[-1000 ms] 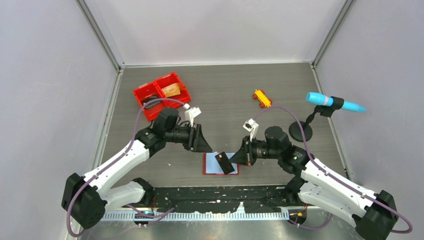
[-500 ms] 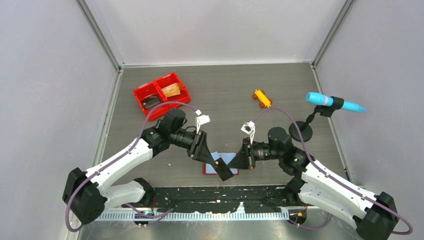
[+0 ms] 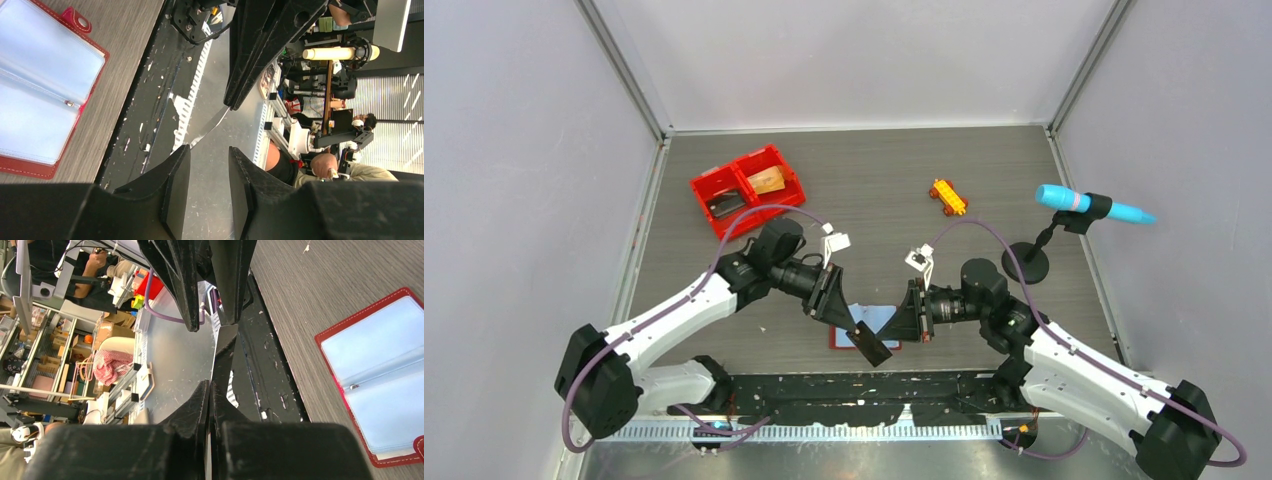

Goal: Take the credit cards out of the card holder
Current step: Remove the credit card from the card holder, then place the credit card in the storage box.

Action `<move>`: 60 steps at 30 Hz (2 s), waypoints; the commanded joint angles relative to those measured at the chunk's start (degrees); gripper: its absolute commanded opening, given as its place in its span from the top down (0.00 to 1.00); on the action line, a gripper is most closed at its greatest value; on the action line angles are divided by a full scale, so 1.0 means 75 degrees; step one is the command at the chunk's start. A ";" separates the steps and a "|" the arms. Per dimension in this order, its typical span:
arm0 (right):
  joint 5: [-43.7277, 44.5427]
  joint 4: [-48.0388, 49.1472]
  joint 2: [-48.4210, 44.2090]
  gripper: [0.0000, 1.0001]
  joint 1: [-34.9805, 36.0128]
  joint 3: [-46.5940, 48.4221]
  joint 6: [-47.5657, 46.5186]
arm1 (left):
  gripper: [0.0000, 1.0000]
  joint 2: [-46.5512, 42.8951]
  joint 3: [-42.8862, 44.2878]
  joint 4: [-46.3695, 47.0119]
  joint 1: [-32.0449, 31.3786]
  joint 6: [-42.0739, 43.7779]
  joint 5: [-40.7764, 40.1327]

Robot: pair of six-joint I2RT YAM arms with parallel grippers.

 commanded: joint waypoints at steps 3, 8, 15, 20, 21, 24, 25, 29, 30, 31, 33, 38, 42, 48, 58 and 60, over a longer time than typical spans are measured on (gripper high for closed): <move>0.0012 0.0543 -0.0130 0.95 -0.0019 -0.0034 0.0141 | 0.62 0.0093 0.0311 0.0098 -0.0065 0.0224 -0.0266; 0.0053 0.0464 -0.0134 0.95 -0.0019 -0.0078 0.0069 | 0.59 0.0165 0.0352 0.0023 -0.0059 0.0323 -0.0487; 0.0036 0.0534 -0.0035 0.95 -0.0019 -0.0105 0.0038 | 0.58 0.0254 0.0152 0.0605 -0.0060 0.0138 -0.0191; 0.0092 0.0753 0.0038 0.95 -0.0019 -0.0151 0.0129 | 0.67 0.0223 -0.0074 0.0980 -0.0059 -0.0162 0.0102; 0.0126 0.0781 0.0041 0.95 -0.0024 -0.0153 0.0152 | 0.73 0.0202 -0.0145 0.1099 -0.0062 -0.0232 0.0157; 0.0171 0.0953 0.0076 0.95 -0.0019 -0.0188 0.0235 | 0.85 0.0142 -0.0320 0.1404 -0.0059 -0.0486 0.0236; 0.0175 0.1018 0.0106 0.95 -0.0019 -0.0193 0.0272 | 0.87 0.0132 -0.0366 0.1459 -0.0061 -0.0562 0.0255; 0.0193 0.1225 0.0201 0.95 -0.0019 -0.0213 0.0383 | 0.90 0.0141 -0.0596 0.1925 -0.0059 -0.0912 0.0415; 0.0204 0.1252 0.0213 0.95 -0.0019 -0.0213 0.0397 | 0.89 0.0155 -0.0658 0.2049 -0.0059 -0.1011 0.0460; 0.0225 0.1289 0.0252 0.95 -0.0019 -0.0208 0.0401 | 0.89 0.0159 -0.0737 0.2246 -0.0059 -0.1122 0.0507; 0.0308 0.1315 0.0309 0.95 -0.0019 -0.0222 0.0407 | 0.93 0.0173 -0.0929 0.2752 -0.0059 -0.1415 0.0569; 0.0375 0.1557 0.0512 0.95 -0.0019 -0.0325 0.0522 | 1.00 0.0283 -0.1266 0.3860 -0.0059 -0.2137 0.0579; 0.0563 0.1590 0.0486 0.94 -0.0029 -0.0360 0.0589 | 1.00 0.0343 -0.1197 0.3485 -0.0046 -0.2046 0.0194; 0.1312 0.0840 -0.0075 0.74 -0.0052 -0.0182 0.0477 | 1.00 0.0499 -0.0696 0.2244 0.0249 -0.1547 -0.0464; 0.1988 0.0342 -0.0924 0.18 -0.0069 -0.0245 0.0531 | 1.00 0.0278 0.0123 0.0303 0.2600 -0.0838 -0.1168; 0.2001 0.0351 -0.1042 0.02 -0.0067 -0.0339 0.0534 | 1.00 0.0260 0.0540 -0.0389 0.3195 -0.0530 -0.1430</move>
